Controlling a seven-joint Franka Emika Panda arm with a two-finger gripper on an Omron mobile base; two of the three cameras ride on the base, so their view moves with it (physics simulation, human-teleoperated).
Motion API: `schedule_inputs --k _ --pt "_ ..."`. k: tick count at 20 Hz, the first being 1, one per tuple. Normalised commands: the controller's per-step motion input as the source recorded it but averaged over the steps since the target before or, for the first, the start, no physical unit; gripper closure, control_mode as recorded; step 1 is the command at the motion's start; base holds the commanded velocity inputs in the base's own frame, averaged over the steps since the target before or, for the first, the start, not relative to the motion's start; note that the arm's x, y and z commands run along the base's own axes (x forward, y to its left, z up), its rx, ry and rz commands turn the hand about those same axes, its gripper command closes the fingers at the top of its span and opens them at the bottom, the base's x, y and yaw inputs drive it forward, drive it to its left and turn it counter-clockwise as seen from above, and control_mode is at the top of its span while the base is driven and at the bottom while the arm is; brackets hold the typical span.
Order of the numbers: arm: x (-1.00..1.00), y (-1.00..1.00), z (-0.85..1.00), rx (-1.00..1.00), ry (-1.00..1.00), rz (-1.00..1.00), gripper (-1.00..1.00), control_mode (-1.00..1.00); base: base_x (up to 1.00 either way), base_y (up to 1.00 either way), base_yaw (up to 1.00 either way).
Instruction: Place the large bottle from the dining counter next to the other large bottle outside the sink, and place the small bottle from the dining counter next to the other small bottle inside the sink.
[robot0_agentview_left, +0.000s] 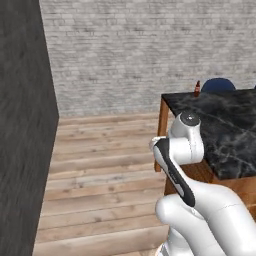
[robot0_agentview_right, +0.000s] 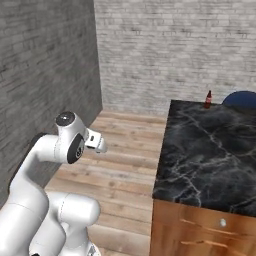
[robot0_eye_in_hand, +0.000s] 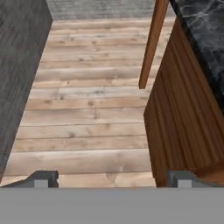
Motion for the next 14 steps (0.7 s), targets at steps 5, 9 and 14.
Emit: schedule_inputs --k 5,9,14 --pt "0.00 0.00 0.00 0.00 0.00 0.00 -1.00 1.00 0.88 0.28 -0.10" --pt "0.00 0.00 0.00 0.00 0.00 0.00 -1.00 1.00 0.88 0.28 -0.14" --pt "0.00 0.00 0.00 0.00 0.00 0.00 -1.00 1.00 0.87 0.31 -0.16"
